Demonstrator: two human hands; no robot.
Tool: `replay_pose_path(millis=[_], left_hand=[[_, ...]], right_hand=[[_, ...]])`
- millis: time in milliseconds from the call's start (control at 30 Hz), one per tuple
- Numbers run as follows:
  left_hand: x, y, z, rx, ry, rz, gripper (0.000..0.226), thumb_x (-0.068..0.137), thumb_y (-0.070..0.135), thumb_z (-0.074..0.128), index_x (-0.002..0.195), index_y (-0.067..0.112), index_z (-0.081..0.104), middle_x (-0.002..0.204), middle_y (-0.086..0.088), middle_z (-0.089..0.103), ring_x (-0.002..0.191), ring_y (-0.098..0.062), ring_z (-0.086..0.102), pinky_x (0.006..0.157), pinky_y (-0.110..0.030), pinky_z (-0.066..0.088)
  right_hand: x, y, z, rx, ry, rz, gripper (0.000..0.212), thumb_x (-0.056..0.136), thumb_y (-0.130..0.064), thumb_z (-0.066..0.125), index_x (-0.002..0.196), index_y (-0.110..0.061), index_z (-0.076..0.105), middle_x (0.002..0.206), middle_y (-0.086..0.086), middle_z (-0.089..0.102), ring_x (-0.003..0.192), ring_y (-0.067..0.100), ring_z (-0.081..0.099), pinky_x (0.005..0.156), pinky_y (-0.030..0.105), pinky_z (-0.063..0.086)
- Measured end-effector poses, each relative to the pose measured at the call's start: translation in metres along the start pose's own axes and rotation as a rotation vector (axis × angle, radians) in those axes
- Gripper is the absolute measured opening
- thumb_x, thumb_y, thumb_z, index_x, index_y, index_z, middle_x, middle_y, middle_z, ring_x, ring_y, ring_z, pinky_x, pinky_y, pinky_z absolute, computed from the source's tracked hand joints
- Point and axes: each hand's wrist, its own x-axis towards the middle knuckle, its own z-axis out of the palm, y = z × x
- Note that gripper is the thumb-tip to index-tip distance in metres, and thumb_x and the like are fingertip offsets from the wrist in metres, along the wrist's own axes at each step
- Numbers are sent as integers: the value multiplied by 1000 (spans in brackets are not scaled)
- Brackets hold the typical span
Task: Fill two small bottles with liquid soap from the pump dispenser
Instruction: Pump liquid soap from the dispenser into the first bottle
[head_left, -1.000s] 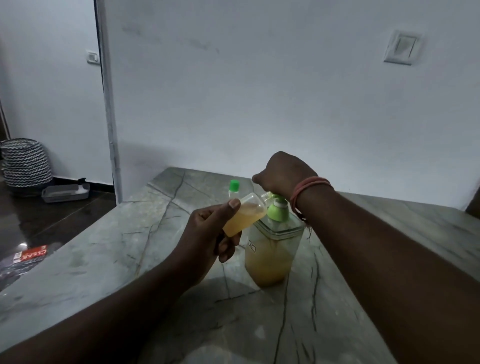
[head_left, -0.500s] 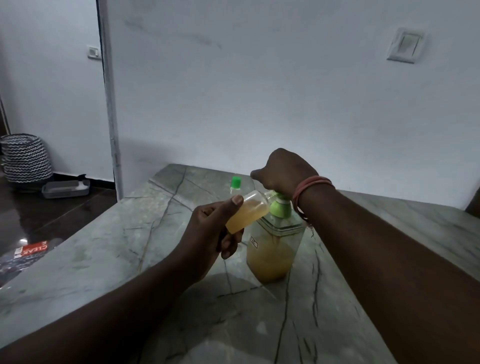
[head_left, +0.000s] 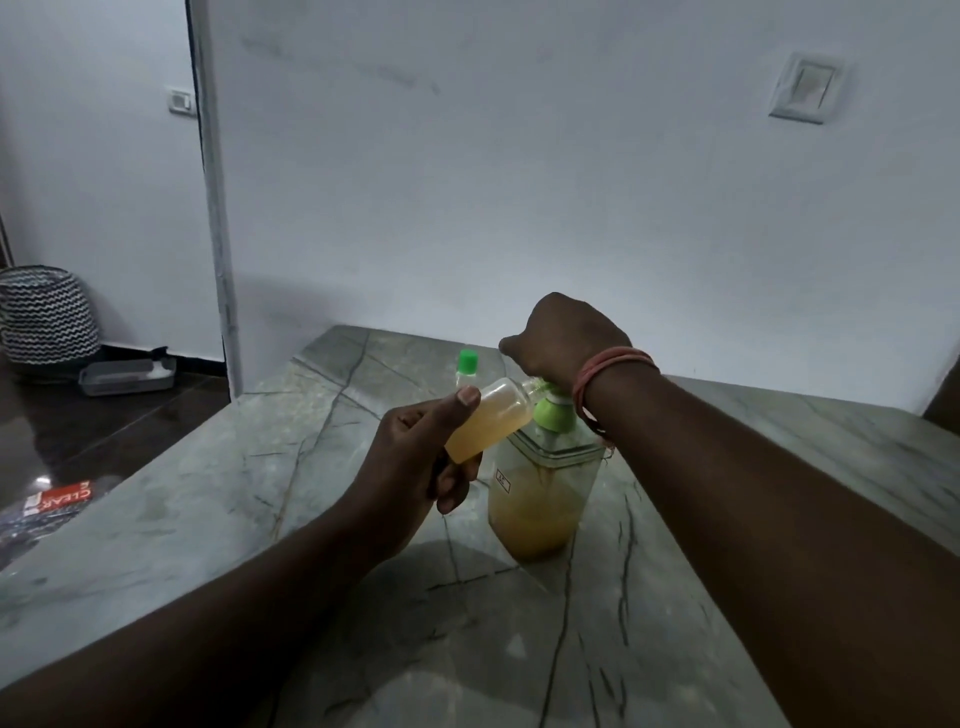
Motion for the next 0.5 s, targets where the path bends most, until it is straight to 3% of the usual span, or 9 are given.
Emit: replay_pose_path(millis=[167, 400, 500], left_hand=[[-3, -1, 2, -8, -4, -6, 43, 87, 57, 70, 105, 19, 80, 59, -7, 58, 41, -12, 44, 41, -23, 40], [-1, 3, 2, 3, 4, 21, 42, 88, 54, 69, 100, 14, 79, 56, -6, 57, 40, -12, 44, 41, -22, 40], [-2, 1, 2, 3, 14, 15, 42, 86, 56, 70, 101, 18, 81, 56, -6, 57, 40, -13, 44, 41, -22, 40]], right_hand=[[2, -1, -2, 2, -8, 0, 32, 75, -42, 61, 59, -17, 50, 60, 0, 56, 59, 20, 55, 54, 26, 37], [0, 0, -3, 81, -46, 46, 28, 72, -34, 62, 53, -17, 51, 54, 1, 54, 51, 21, 51, 49, 24, 34], [3, -3, -4, 66, -95, 36, 28, 74, -39, 63, 60, -16, 56, 66, 2, 63, 63, 23, 60, 56, 26, 42]])
